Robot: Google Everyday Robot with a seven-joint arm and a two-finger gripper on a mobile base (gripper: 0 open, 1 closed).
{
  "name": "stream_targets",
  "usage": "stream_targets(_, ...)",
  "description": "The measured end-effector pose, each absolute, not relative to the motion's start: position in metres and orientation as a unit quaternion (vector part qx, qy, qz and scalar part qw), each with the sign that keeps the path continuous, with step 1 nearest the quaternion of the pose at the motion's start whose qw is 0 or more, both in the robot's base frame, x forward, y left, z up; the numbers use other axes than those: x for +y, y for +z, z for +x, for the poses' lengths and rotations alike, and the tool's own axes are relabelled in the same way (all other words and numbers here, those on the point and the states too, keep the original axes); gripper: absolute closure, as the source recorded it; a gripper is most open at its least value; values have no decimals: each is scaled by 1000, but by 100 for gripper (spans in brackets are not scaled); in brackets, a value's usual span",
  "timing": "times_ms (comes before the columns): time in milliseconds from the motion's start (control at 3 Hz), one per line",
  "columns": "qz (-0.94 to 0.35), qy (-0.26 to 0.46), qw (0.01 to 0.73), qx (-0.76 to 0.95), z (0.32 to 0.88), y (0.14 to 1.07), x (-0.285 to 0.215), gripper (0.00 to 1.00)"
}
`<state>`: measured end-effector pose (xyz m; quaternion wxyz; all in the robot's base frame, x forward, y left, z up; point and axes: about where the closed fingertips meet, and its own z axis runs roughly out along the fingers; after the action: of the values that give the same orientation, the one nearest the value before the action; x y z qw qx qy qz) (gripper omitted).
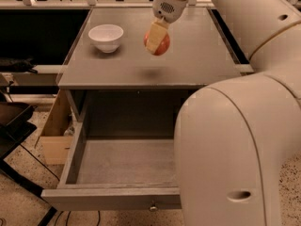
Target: Pick apple from top drawer and place on counter
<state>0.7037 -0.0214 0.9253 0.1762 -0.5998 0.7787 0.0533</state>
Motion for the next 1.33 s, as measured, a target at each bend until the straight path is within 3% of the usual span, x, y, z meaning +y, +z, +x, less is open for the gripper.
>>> stream_targets(333, -586, 50, 192, 785, 725, 927, -24, 100)
stream_targets(1333, -345, 60, 262, 899, 829, 881, -77, 100)
